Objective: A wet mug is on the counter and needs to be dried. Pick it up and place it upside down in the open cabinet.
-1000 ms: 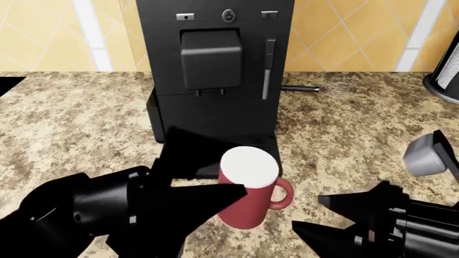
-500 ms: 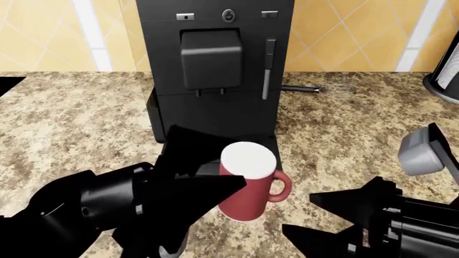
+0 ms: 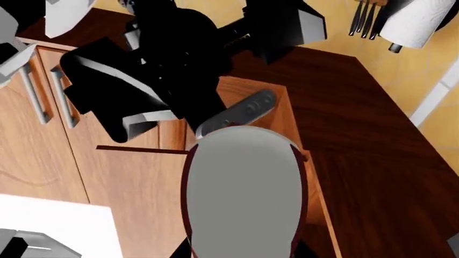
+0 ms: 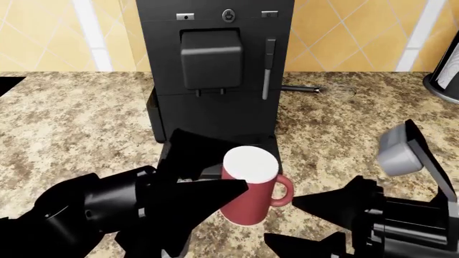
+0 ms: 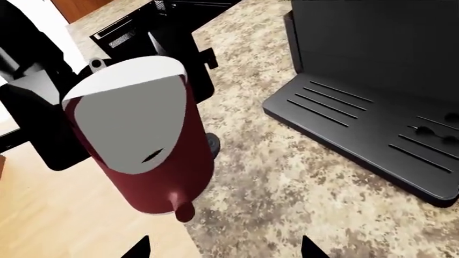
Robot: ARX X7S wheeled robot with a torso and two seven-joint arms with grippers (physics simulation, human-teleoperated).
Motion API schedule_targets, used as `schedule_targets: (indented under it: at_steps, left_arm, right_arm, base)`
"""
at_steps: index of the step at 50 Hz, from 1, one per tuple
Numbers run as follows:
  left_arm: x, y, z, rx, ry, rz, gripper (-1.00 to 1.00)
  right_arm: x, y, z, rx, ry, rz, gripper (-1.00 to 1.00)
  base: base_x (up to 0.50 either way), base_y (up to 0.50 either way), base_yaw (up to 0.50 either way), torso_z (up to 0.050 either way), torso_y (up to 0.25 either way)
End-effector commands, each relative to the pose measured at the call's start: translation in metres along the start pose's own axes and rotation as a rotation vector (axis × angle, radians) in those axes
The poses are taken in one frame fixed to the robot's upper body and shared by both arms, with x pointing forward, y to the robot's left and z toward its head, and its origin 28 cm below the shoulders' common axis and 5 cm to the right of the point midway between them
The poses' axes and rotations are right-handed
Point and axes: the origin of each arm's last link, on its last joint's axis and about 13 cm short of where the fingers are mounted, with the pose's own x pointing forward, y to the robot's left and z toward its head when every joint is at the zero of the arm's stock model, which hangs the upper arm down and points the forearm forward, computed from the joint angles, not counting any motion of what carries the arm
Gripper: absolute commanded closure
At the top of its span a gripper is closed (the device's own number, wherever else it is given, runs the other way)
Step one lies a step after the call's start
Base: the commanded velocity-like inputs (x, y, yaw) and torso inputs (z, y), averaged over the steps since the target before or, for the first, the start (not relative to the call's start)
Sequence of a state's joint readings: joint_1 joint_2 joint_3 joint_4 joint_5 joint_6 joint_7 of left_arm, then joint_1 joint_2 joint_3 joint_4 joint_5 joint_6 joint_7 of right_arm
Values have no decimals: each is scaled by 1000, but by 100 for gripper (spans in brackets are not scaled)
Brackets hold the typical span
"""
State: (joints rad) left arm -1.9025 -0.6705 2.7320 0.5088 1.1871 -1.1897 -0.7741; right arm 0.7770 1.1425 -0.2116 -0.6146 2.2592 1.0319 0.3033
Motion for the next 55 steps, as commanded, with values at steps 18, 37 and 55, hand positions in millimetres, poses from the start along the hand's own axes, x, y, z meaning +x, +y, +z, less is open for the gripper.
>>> schedule_targets:
  at_steps: [18, 37, 55]
  left_arm:
    - [1, 1, 3, -16, 17, 22, 100]
    - [5, -3, 11, -57, 37, 45, 100]
    - [8, -8, 20, -81, 33, 53, 100]
  right_arm:
    - [1, 1, 6, -25, -14, 57, -100]
    - [8, 8, 7, -46, -16, 92, -100]
    - [10, 10, 9, -55, -15, 114, -100]
  base:
    - [0, 0, 0, 0, 0]
    - [0, 0, 0, 0, 0]
    - [0, 0, 0, 0, 0]
